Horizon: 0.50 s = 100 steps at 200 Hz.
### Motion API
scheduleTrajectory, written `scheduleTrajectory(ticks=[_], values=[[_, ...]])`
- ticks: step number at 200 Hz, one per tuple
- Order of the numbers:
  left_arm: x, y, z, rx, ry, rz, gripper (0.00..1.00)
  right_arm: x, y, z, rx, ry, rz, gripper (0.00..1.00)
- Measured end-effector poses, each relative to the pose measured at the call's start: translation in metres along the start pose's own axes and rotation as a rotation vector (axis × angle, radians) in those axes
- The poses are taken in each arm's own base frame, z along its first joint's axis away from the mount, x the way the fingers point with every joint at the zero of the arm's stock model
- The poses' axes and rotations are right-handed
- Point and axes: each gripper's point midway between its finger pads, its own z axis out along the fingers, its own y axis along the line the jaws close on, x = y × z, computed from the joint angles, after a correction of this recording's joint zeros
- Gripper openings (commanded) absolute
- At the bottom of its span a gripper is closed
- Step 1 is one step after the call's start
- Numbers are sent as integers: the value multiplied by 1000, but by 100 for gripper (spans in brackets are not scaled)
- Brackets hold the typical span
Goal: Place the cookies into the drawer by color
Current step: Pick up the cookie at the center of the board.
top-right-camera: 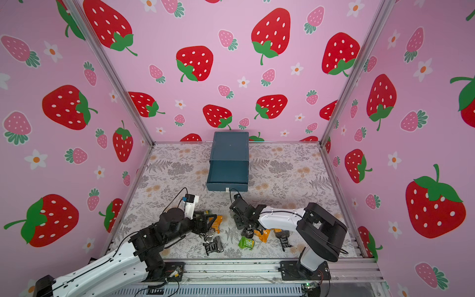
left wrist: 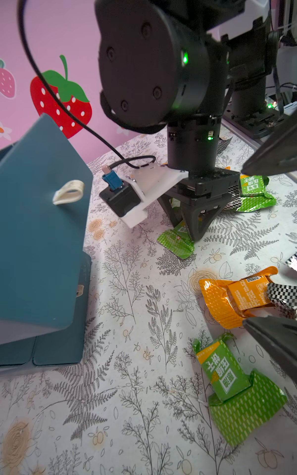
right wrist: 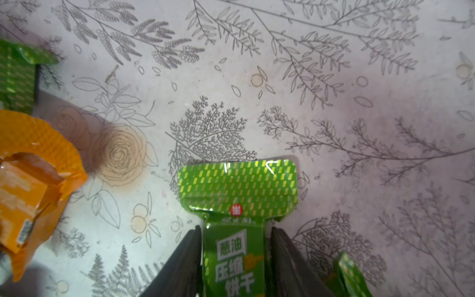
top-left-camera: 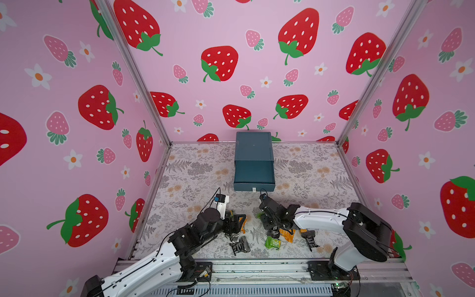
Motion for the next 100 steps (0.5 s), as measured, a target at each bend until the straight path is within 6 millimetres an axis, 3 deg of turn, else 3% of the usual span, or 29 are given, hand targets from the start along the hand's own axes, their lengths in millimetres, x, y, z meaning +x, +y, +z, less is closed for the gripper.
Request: scheduleTrajectory(ticks=[65, 100], values=[[-3, -3, 0, 13, -13, -5, 89, 1, 3, -4, -11, 11, 1, 29], [-15, -16, -11, 82, -64, -20, 89, -23, 15, -40, -111, -78, 27, 27]])
